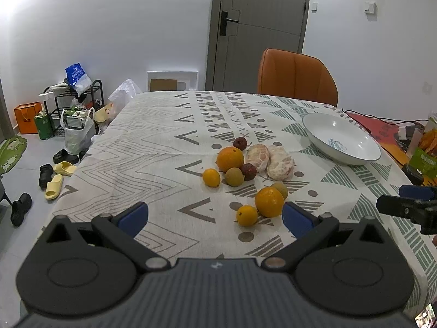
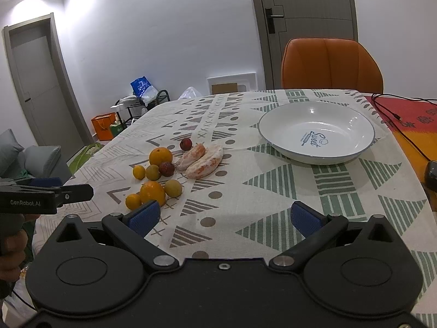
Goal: Organize fruits
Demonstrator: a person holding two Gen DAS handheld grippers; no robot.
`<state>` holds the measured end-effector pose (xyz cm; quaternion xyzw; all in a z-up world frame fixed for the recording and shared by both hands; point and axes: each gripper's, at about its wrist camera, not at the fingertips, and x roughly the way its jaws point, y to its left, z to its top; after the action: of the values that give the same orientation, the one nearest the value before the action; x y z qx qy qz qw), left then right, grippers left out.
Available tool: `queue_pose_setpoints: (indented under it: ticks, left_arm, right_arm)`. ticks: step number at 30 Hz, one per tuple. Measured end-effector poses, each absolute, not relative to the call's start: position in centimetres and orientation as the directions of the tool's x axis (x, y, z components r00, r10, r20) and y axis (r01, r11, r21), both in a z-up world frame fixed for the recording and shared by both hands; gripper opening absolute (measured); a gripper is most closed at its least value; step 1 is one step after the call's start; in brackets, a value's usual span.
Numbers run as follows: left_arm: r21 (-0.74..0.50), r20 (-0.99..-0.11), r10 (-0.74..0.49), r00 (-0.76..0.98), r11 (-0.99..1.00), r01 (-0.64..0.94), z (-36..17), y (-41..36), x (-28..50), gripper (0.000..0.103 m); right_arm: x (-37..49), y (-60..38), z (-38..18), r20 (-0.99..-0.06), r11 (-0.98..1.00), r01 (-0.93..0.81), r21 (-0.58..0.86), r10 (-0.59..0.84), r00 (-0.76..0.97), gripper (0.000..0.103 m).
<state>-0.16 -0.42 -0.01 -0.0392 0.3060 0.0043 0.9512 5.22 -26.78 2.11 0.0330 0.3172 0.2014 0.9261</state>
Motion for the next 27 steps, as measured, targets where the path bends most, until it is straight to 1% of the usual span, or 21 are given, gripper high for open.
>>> queue_pose_setpoints:
  ticks: [27]
  left_arm:
    - [-0.072,-0.585,-0.031,0.811,0.997,-0.014,-0.11,-0.71,-0.13,0.103]
  right_arm:
    - [5.01,-26.86,1.71,-0.577,0.924,-0.336,0.184,0.378,0.724,0.103]
